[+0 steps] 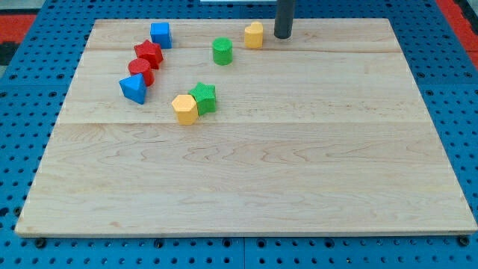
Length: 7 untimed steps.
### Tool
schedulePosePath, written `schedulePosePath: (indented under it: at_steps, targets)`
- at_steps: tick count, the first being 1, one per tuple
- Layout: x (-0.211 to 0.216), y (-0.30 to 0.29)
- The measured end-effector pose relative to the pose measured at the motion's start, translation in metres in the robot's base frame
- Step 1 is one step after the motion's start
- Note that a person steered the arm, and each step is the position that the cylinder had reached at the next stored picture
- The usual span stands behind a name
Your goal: Separate the green star and yellow hexagon from each other
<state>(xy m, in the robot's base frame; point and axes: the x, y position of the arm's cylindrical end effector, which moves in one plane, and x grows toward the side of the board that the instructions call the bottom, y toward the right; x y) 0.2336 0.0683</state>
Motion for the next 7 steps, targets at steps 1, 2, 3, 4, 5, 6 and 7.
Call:
schedulePosePath:
  at_steps: [1, 2, 3, 4, 5, 6, 7]
  targets:
    - [0.005, -0.064]
    - [0.003, -0.072]
    - [0.023, -0.003]
    - [0.123, 0.019]
    - [0.182, -0.06]
    - [0.228, -0.089]
    - [0.215, -0.11]
